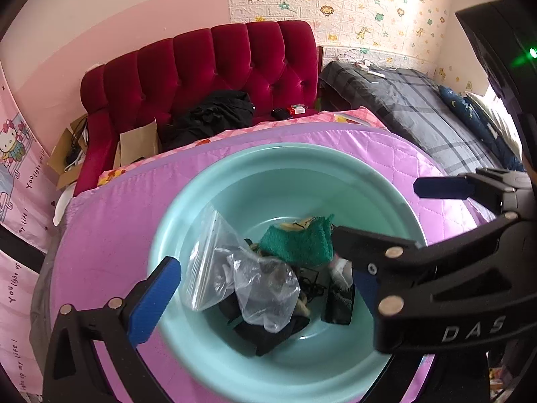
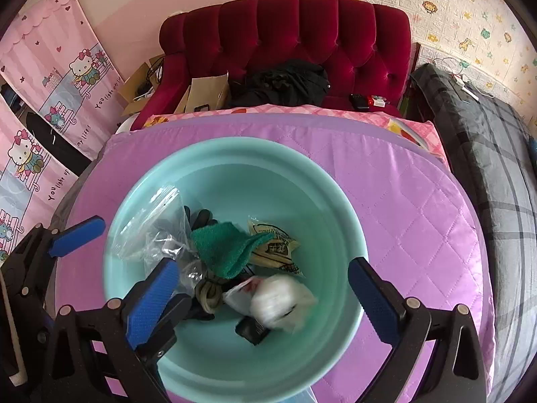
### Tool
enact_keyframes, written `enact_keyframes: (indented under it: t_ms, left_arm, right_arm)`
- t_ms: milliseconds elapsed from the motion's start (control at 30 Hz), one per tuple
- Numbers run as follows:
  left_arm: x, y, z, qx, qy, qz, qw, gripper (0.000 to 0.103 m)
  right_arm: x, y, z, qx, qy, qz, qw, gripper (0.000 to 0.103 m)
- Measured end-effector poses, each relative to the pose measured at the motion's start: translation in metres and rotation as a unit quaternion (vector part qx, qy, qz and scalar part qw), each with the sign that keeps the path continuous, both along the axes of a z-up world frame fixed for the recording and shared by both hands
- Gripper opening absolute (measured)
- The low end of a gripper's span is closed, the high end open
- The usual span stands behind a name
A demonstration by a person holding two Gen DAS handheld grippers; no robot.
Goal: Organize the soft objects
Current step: 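Open both tools to drop the green pad and white bag into the basin, then withdraw both open tools from the basin toward the masks and snack packet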
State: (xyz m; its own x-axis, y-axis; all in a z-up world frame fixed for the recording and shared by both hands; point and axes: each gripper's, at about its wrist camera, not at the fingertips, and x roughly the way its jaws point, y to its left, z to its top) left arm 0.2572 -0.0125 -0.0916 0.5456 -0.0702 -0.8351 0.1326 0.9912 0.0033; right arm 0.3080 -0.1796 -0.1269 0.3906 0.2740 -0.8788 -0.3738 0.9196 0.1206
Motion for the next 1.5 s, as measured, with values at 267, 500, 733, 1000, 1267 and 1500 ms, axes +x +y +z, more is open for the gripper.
enact_keyframes:
  t_ms: [267,500,733,1000,1267,1500]
  left_arm:
    - [-0.026,0.01,0.008,-0.006,0.001,0.023,0.9997,0.103]
    - [-0.057,0.013,0.017,-0.004,-0.001,0.036,0.9993,0.103]
    - [-0.094,0.007,0.027,-0.006,-0.009,0.027,0.9996,0.103]
    - [-0.129,-0.006,0.023,-0.005,-0.008,0.017,0.9998,0.103]
    - [-0.159,-0.015,0.015,-0.009,-0.001,0.011,0.9999,0.103]
    - [-0.18,-0.022,0.011,-0.01,0.005,0.005,0.9999,0.103]
  right_arm:
    - [-0.021,-0.007,0.012,-0.011,-0.014,-0.004,1.0,0.103]
    - [-0.047,-0.017,0.023,-0.02,-0.023,-0.006,1.0,0.103]
    - [-0.079,-0.026,0.032,-0.013,-0.032,-0.006,0.999,0.103]
    - [-0.116,-0.042,0.031,-0.011,-0.038,-0.016,0.999,0.103]
    - [-0.149,-0.055,0.027,-0.009,-0.038,-0.023,0.999,0.103]
    - [-0.174,-0.064,0.019,-0.011,-0.038,-0.024,0.999,0.103]
